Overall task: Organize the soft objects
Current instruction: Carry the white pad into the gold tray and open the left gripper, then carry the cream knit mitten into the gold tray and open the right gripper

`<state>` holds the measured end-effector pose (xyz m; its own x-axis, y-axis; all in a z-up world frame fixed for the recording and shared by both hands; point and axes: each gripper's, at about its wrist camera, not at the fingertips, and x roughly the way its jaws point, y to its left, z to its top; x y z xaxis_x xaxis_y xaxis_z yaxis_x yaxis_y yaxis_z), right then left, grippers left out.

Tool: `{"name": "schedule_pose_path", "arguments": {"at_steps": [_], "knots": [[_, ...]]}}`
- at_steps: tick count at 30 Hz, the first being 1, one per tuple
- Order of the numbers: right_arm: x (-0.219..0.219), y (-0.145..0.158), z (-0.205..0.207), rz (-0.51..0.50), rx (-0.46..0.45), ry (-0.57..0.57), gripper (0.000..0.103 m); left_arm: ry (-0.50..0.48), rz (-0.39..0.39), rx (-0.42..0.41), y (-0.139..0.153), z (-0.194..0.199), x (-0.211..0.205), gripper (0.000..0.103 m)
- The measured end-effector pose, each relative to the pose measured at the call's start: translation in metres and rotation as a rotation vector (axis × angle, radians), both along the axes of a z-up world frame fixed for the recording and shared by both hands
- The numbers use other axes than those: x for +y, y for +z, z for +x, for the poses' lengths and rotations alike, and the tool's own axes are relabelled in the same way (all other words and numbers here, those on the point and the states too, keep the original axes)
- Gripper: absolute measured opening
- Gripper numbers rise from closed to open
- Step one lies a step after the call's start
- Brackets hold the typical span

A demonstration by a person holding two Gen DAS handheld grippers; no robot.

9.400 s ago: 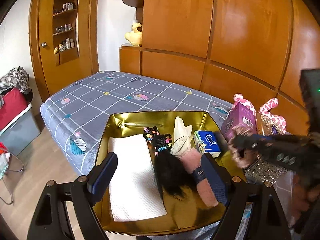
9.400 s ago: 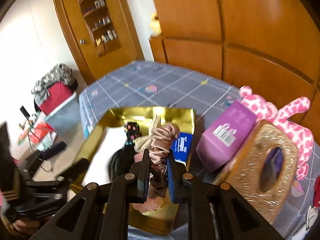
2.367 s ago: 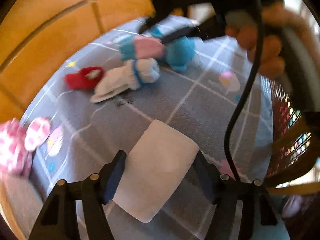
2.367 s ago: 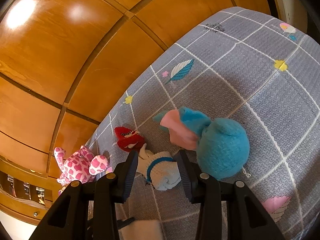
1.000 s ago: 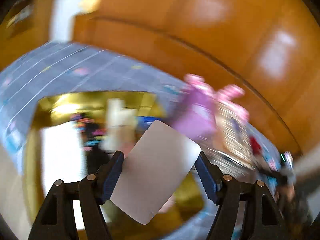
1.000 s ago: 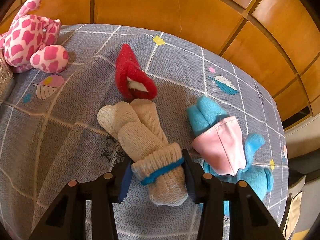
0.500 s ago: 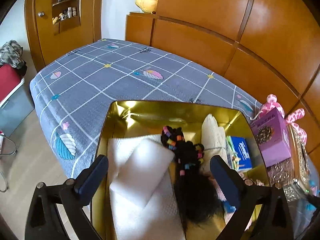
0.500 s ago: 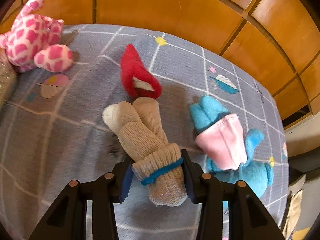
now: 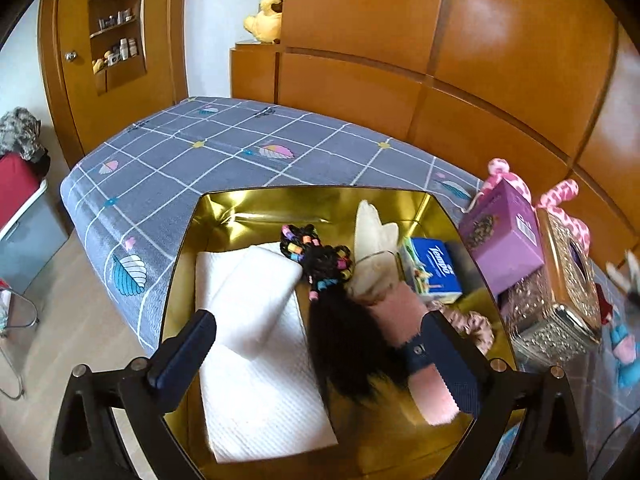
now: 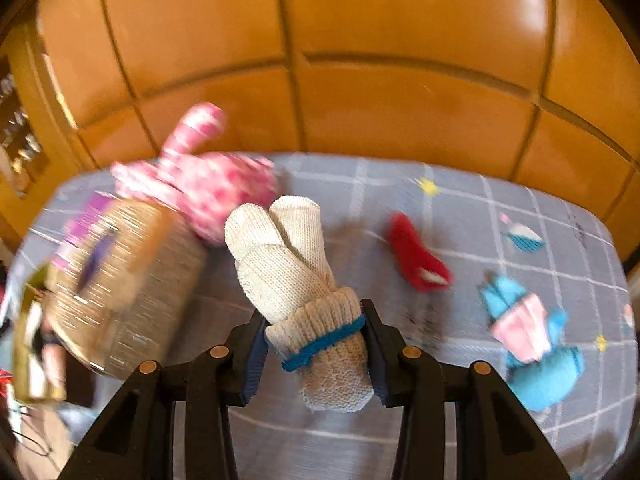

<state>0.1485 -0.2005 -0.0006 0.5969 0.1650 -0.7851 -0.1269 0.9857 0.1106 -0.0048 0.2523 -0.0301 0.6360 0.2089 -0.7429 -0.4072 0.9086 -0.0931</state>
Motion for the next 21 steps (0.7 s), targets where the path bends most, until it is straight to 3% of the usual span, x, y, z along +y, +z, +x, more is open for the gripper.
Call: {"name": "schedule_pose_path", "arguments": {"at_steps": [8,13,21], "knots": [[0.07,0.023,0.014,0.062,-0.047,0.112,0.042,-0.013,0.065,-0.017,0.007,-0.012,-0.018,0.103],[0.119,0.031,0.018,0.085,-0.073,0.203,0.042,-0.025,0.065,-0.026,0.009,-0.017,-0.022,0.103],[0.197,0.035,-0.002,0.102,-0.084,0.381,0.042,-0.017,0.084,-0.021,0.008,-0.023,-0.02,0.103]]}}
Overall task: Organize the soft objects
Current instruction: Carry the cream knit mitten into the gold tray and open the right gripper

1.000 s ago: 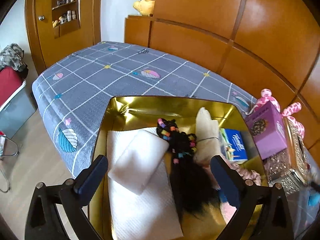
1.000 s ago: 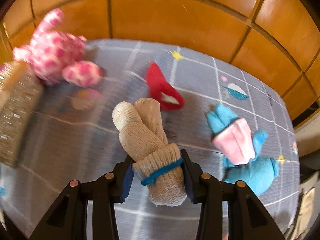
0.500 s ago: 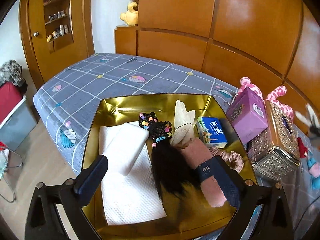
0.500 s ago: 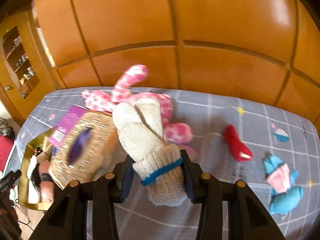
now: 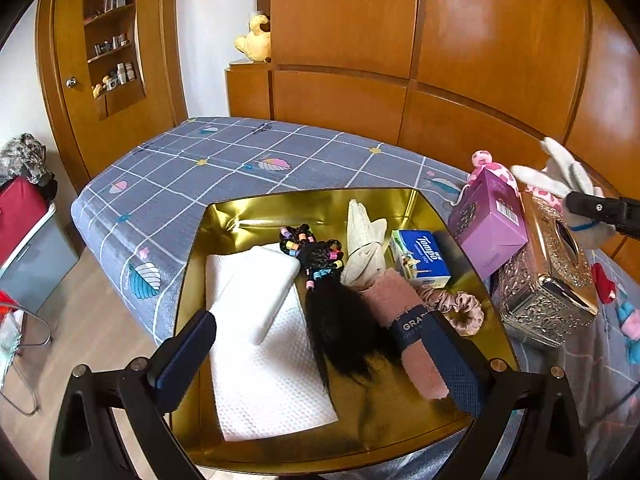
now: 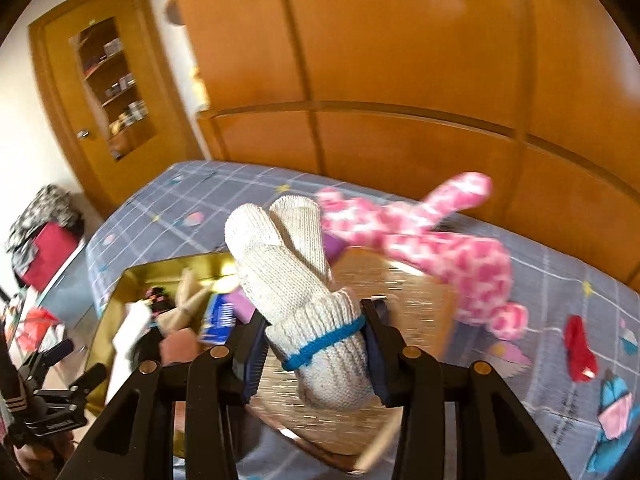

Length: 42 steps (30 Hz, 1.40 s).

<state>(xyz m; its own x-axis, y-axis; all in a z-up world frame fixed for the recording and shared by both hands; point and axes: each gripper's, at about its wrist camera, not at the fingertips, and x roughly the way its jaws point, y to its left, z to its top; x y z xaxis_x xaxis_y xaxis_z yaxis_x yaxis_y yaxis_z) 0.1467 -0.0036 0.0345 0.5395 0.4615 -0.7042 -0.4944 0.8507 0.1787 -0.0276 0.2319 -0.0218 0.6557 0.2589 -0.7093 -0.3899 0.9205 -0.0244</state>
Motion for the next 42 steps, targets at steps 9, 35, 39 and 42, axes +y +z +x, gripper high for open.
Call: {"name": "schedule_pose_path", "arguments": {"at_steps": [9,35,39,42], "knots": [[0.055,-0.021,-0.023,0.022,0.079,0.143,0.042,0.046,0.009,-0.007,0.0,-0.008,0.013,0.103],[0.152,-0.095,-0.082,-0.052,0.285,0.348,0.046,0.181,-0.03,-0.03,0.001,-0.017,0.057,0.103],[0.155,-0.108,-0.088,-0.079,0.279,0.364,0.046,0.169,-0.025,-0.016,-0.003,-0.015,0.053,0.103],[0.156,-0.108,-0.093,-0.105,0.244,0.373,0.046,0.161,-0.022,-0.01,-0.004,-0.014,0.051,0.103]]}}
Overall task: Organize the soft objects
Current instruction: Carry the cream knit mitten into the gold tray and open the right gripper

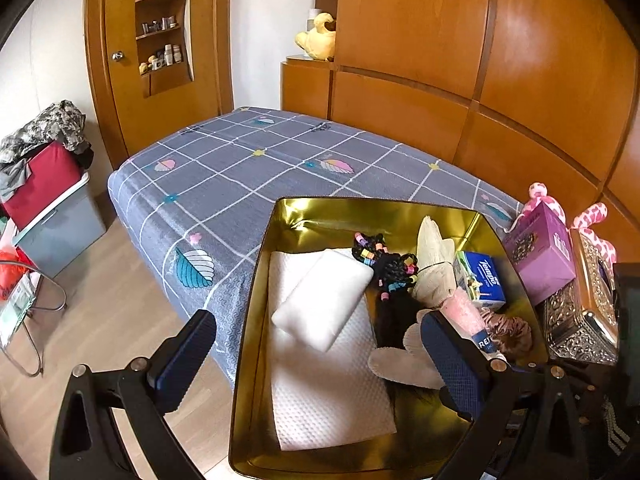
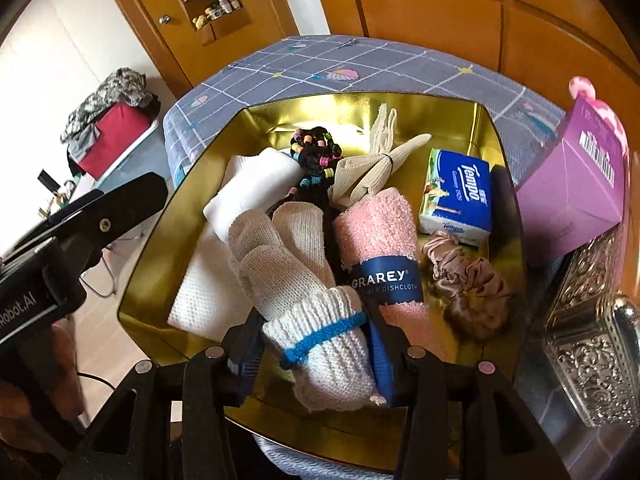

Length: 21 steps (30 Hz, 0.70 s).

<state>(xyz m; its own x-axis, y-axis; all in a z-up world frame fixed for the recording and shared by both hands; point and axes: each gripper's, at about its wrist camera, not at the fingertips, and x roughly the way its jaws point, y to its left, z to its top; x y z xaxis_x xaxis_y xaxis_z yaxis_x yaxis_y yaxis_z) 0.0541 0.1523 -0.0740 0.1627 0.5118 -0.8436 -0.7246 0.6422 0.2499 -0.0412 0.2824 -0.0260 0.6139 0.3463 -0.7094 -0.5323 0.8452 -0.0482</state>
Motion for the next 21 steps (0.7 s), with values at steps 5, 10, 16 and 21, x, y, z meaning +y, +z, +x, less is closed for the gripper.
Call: {"name": "schedule_pose_path", "arguments": {"at_steps": [5,10,16,21], "knots": [[0.001,0.0,-0.002,0.009,0.019,0.009,0.048,0.014,-0.002,-0.003,0.001,-0.001,0.004,0.103],[-0.005,0.0,0.001,0.052,0.082,-0.003,0.05,0.042,-0.004,-0.009,0.002,-0.004,0.011,0.103],[-0.021,0.016,0.005,0.163,0.119,-0.014,0.059,0.058,-0.009,-0.015,0.002,-0.006,0.017,0.103],[-0.018,0.024,0.0,0.13,0.061,0.03,0.052,0.043,0.01,-0.024,0.006,-0.006,0.011,0.103]]}}
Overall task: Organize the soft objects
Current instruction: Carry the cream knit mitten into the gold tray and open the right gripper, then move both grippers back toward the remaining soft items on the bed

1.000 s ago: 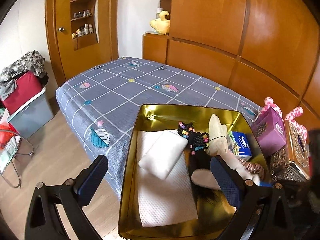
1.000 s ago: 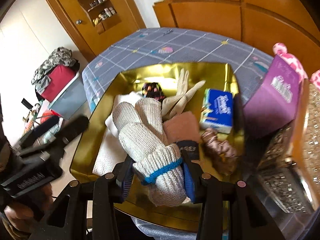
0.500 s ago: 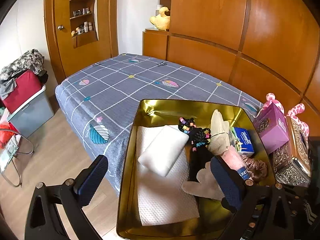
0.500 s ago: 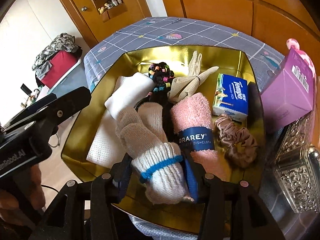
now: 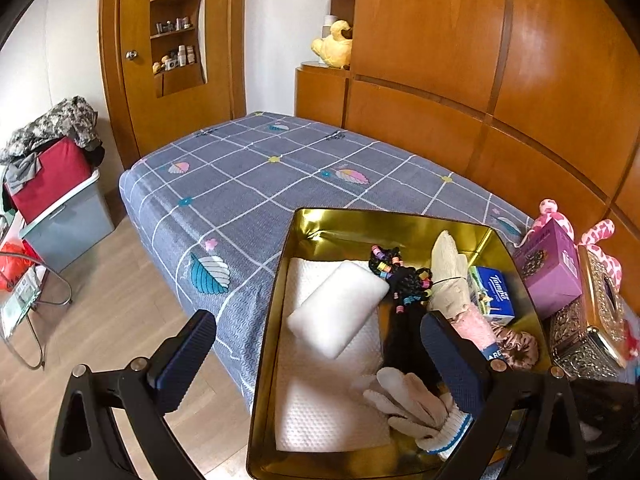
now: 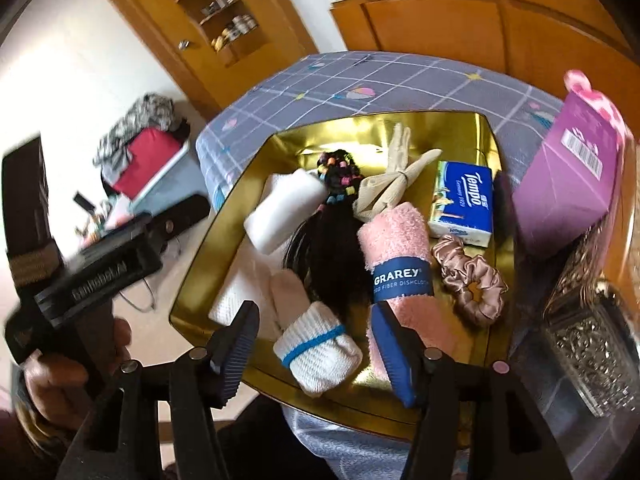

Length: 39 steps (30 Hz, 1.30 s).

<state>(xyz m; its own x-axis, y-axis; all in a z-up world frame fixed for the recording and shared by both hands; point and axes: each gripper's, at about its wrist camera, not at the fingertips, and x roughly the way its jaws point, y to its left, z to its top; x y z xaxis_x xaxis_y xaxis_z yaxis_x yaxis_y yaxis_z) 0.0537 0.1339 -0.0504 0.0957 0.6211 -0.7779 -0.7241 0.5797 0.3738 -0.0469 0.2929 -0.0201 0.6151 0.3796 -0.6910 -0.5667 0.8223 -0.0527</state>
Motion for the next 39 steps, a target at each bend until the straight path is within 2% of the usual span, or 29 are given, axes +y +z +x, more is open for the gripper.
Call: {"name": "schedule_pose_path", "arguments": {"at_steps": [2,6,7,12,18,25,39], "knots": [[0.01,-0.003,-0.008,-0.034,-0.041,0.046,0.036,-0.008,0.007,-0.002,0.002,0.0,-0.002,0.103],[0.024,-0.02,-0.018,-0.123,-0.095,0.082,0.03,-0.028,0.015,-0.001,0.003,0.001,-0.008,0.103],[0.026,-0.024,-0.019,-0.146,-0.112,0.082,0.03,-0.033,0.017,0.0,0.003,0.002,-0.01,0.103],[0.019,-0.02,-0.02,-0.134,-0.142,0.068,0.03,-0.052,0.023,0.0,0.004,0.002,-0.016,0.103],[0.004,-0.004,-0.02,-0.079,-0.148,0.019,0.03,-0.08,0.032,-0.004,0.006,0.003,-0.025,0.103],[-0.016,0.016,-0.018,-0.063,-0.201,-0.055,0.031,-0.13,0.05,-0.009,0.008,0.004,-0.041,0.103],[-0.095,0.047,0.002,-0.014,-0.232,-0.263,0.034,-0.287,0.065,-0.005,0.007,0.011,-0.086,0.103]]}}
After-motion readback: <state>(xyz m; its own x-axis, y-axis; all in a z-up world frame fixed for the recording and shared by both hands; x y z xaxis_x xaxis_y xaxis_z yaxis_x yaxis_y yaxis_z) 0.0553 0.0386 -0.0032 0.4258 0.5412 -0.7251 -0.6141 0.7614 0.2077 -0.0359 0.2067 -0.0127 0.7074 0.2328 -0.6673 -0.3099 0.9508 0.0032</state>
